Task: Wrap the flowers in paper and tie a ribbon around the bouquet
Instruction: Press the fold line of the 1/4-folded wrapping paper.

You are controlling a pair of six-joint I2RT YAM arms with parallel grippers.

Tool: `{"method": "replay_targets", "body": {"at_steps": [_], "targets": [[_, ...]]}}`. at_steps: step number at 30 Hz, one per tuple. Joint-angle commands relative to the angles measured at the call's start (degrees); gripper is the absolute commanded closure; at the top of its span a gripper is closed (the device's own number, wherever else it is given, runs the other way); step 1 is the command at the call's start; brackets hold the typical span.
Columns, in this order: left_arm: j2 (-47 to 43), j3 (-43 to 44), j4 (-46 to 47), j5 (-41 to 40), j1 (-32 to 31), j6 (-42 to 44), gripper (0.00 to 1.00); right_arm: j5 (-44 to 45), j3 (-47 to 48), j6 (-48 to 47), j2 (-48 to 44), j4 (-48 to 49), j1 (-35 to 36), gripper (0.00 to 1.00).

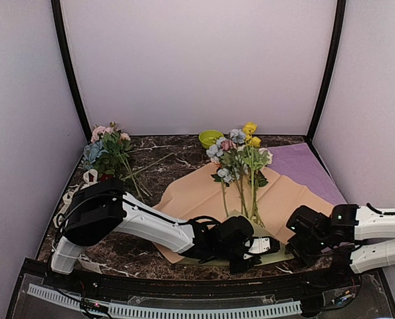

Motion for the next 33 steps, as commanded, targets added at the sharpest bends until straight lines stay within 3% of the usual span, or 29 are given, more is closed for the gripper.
{"method": "replay_targets", "body": {"at_steps": [1,5,11,21,33], "targets": [[-0.8,-1.6,-5.9,-0.4,0.6,0.6,0.88,1.9,-3.5,-0.3,-0.4,1.8,-1.0,0.61],[-0.9,-1.4,-6.0,-0.5,0.5,0.6,0.87,2.1,-4.2,-0.6,-0.9,2.5,-1.2,0.63],[-0.9,-0.9,-6.3,-0.9,0.5,0.6,0.87,2.4,-3.4,-2.7,-0.3,0.8,-1.8,1.0],[-3.9,1.5,-6.2,-1.0,1.4,-0.6,0.84,3.8,3.2,-8.9,3.4,-4.7,-1.9,1.0],[-2.8,2.2,-5.4,0.0,6.1,-7.8,0.66,6.7,10.0,-17.5,8.1,-7.1,-1.1,1.0]]}}
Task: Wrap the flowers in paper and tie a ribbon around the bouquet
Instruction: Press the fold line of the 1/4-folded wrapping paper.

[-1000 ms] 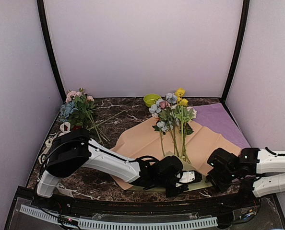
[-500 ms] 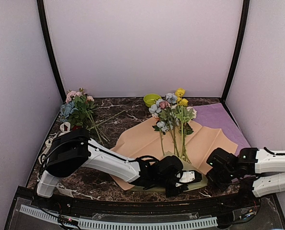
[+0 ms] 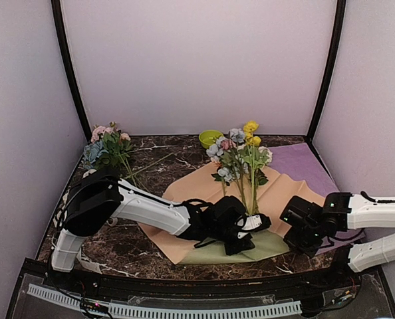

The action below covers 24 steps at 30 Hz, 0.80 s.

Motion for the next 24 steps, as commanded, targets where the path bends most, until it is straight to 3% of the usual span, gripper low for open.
{"method": "replay_targets", "body": {"at_steps": [1,10,19,22,24], "targets": [[-1.1,1.0,-2.1,-0.8,0.4,-3.1,0.66,2.3,2.8,-4.4,2.1,-2.3,0.7,1.0],[1.5,-0.1,-3.0,0.9,0.5,-5.8,0.66,10.8,14.2,-7.7,8.6,-9.0,7.6,1.0],[2.2,-0.2,-3.3,0.6,0.5,-6.9,0.66,13.1,19.4,-6.9,12.3,-14.0,12.8,1.0],[2.4,-0.1,-3.3,0.2,0.5,-7.0,0.66,12.7,16.4,-6.6,8.6,-8.3,13.3,1.0],[2.5,0.1,-3.3,0.3,0.5,-7.0,0.66,11.7,11.8,-6.7,5.0,-0.2,13.3,0.9]]}}
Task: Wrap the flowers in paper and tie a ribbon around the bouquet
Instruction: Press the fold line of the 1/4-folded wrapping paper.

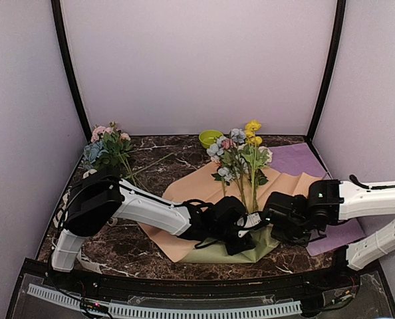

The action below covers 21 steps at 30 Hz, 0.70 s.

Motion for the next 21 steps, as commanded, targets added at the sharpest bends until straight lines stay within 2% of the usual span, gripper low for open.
{"method": "replay_targets", "body": {"at_steps": [1,7,11,18,19,21], "targets": [[2.1,-0.1,-3.5,0.0,0.1,-1.1,0.66,0.0,-7.9,1.2,-7.5,11.8,0.7,0.84],[2.0,-0.2,-3.7,0.8,0.2,-0.8,0.67,-3.4,-24.9,12.2,-20.1,25.0,0.7,0.6],[2.0,0.1,-3.8,0.9,0.2,-0.6,0.66,-2.9,-29.1,14.9,-25.6,28.1,0.7,0.49],[2.1,2.2,-5.3,-0.4,0.1,0.6,0.65,-6.2,-30.4,15.4,-22.9,29.8,0.7,0.44],[2.0,2.7,-6.0,-0.8,0.1,0.9,0.64,-6.0,-30.4,15.4,-22.1,30.1,0.7,0.45],[2.0,4.0,-7.3,-1.5,0.1,1.6,0.64,-5.4,-30.1,15.8,-20.8,28.8,0.7,0.53]]}}
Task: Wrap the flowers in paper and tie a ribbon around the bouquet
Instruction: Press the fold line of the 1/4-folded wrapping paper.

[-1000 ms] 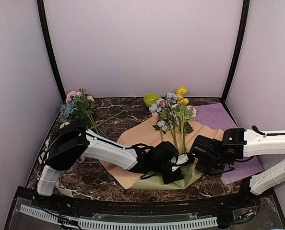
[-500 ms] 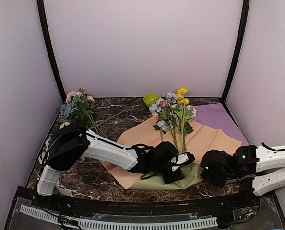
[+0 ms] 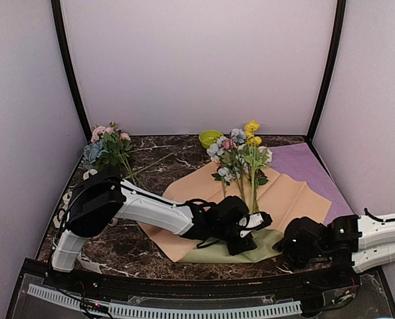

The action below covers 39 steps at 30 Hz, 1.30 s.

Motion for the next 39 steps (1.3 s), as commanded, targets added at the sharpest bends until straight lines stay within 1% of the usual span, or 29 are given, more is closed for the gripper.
{"method": "replay_targets", "body": {"at_steps": [1,3,6,9,12,16,19,22,26,29,30,33,35,39], "targets": [[1.2,2.8,-6.4,-1.7,0.1,1.7,0.63,0.0,-0.3,1.7,2.2,-0.6,0.4,0.58],[0.9,3.7,-7.0,-2.1,0.0,2.3,0.62,0.4,0.3,3.0,2.1,-4.1,0.4,0.68],[1.0,4.9,-7.3,-2.3,-0.4,3.2,0.61,0.8,0.7,3.3,0.6,-6.7,0.4,0.77],[0.9,6.1,-6.6,-1.4,-1.2,4.3,0.58,1.2,0.8,3.2,-0.4,-7.2,0.4,0.85],[1.0,7.1,-5.0,0.7,-1.4,3.6,0.53,1.2,1.2,2.8,0.0,-7.9,0.4,0.93],[2.0,7.9,-3.0,2.3,-1.4,2.7,0.48,1.8,2.3,1.1,1.2,-8.0,0.4,1.0],[4.2,10.2,-5.3,1.8,-1.3,2.5,0.48,2.6,4.2,-0.5,3.1,-8.7,0.4,1.0],[5.3,10.6,-5.8,1.8,-1.3,1.6,0.48,2.5,5.4,-1.2,4.9,-9.8,0.4,1.0],[6.7,10.7,-6.2,1.1,-1.3,1.0,0.49,0.8,4.5,-0.1,3.9,-9.0,0.4,0.99],[7.1,10.4,-6.6,1.2,-1.3,0.9,0.49,0.2,4.6,1.6,1.5,-11.3,0.4,0.87],[7.1,10.2,-6.6,1.4,-1.3,0.7,0.49,0.5,5.3,1.9,0.5,-13.5,0.4,0.85],[7.1,10.0,-6.1,1.6,-1.3,0.5,0.49,2.7,9.2,0.4,-1.5,-17.3,0.4,0.81],[7.1,10.0,-5.8,1.8,-1.3,0.3,0.5,3.6,12.9,-1.8,-1.4,-19.5,0.4,0.79],[7.1,10.0,-5.5,2.1,-1.3,-0.1,0.5,1.0,17.9,-5.8,1.1,-20.3,0.5,0.78]]}}
